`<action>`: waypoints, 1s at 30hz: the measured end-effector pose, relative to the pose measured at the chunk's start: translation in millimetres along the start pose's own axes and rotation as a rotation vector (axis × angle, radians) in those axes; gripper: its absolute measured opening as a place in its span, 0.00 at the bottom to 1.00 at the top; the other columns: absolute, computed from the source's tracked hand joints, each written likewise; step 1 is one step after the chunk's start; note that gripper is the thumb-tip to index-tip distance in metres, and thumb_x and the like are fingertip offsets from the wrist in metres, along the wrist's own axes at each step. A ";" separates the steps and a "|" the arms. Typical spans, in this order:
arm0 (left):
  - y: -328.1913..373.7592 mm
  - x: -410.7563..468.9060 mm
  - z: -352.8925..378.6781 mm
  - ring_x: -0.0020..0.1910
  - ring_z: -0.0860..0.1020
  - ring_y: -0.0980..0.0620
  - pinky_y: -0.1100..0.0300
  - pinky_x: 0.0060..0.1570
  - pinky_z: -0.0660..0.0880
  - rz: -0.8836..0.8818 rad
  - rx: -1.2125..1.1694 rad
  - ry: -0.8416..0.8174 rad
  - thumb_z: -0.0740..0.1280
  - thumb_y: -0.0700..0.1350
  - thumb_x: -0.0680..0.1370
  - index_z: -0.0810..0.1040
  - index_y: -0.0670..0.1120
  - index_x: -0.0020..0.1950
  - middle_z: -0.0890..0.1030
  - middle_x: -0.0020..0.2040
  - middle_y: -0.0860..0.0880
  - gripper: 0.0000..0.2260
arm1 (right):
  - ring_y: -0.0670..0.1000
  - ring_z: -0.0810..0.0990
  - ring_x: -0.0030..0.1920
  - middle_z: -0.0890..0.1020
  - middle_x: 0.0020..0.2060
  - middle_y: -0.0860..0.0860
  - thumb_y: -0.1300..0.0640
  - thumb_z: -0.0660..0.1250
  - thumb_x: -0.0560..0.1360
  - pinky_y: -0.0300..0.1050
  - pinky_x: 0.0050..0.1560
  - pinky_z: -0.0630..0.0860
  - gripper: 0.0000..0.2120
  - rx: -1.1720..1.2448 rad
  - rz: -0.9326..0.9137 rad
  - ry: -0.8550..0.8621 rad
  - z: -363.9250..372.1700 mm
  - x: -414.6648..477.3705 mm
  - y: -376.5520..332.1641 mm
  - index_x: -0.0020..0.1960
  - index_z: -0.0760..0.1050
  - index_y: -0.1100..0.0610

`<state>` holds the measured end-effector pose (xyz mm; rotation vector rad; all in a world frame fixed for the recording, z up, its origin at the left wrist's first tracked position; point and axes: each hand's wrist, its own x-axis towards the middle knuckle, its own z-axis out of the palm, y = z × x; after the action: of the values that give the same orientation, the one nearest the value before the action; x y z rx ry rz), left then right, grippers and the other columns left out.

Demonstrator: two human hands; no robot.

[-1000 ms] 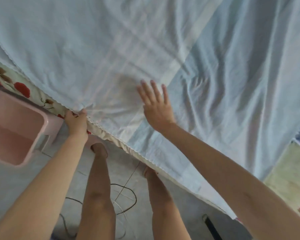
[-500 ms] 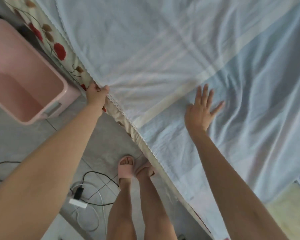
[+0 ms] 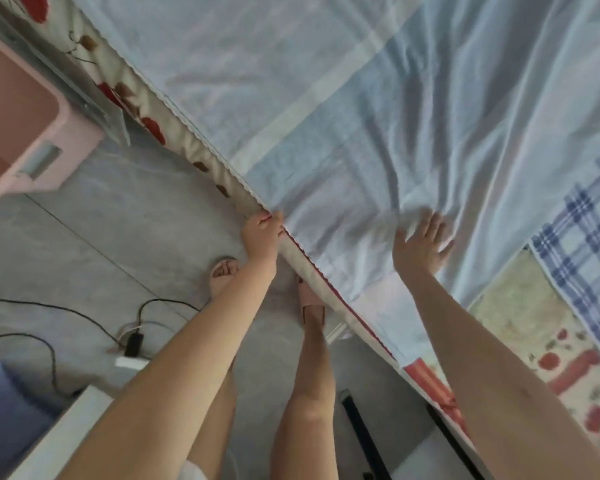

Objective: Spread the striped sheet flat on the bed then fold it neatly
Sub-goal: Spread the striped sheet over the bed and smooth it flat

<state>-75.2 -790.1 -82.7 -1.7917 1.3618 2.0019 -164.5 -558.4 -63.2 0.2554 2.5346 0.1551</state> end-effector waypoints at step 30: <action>-199.7 -136.3 128.4 0.44 0.75 0.56 0.61 0.47 0.70 0.053 0.106 0.064 0.68 0.44 0.77 0.75 0.44 0.51 0.78 0.45 0.52 0.06 | 0.52 0.65 0.73 0.65 0.74 0.48 0.45 0.52 0.79 0.58 0.72 0.55 0.25 -0.596 -1.345 0.151 21.7 54.6 114.5 0.75 0.62 0.50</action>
<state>-5.7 -525.4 -86.0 -1.8060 1.5198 1.8734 -179.7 -433.8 -91.6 -1.6527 2.1262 0.3596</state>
